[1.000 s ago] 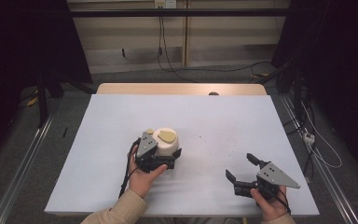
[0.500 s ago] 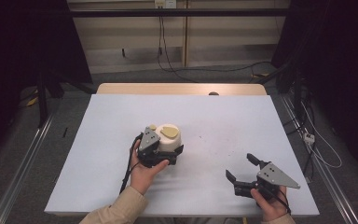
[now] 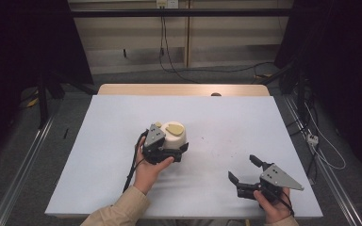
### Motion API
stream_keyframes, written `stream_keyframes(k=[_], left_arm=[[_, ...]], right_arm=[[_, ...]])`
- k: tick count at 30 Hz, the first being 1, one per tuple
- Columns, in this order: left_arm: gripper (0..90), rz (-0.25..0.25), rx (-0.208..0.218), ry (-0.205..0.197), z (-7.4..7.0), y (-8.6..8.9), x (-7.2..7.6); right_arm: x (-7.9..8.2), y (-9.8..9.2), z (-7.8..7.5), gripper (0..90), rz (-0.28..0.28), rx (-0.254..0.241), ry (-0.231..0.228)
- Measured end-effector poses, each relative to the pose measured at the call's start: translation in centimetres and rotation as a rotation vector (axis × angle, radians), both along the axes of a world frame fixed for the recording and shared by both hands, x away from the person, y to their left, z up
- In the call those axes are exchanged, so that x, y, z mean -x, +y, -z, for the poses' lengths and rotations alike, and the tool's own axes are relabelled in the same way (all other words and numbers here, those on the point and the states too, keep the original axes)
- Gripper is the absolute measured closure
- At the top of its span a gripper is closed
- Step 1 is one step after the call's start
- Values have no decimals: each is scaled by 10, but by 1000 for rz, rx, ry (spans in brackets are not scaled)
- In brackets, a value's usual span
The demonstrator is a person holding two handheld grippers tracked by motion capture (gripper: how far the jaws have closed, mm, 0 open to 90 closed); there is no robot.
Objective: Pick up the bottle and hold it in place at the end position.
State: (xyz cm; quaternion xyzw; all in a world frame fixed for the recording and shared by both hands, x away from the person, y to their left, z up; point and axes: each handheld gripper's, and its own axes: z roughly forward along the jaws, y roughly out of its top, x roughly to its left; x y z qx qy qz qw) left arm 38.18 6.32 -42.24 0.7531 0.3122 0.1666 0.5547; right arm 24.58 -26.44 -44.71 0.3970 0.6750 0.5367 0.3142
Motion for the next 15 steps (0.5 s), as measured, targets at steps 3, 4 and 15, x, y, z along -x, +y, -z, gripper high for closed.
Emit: stream_keyframes(k=[3,4,15], left_arm=[[52,2,-3,1,0,0,-2],[51,-1,-1,1,0,0,-2],[51,-1,-1,3,-3,-2,-9]], right_arm=[[0,0,0,50,2,0,0],[0,0,0,50,1,1,0],[0,-1,0,50,0,1,3]])
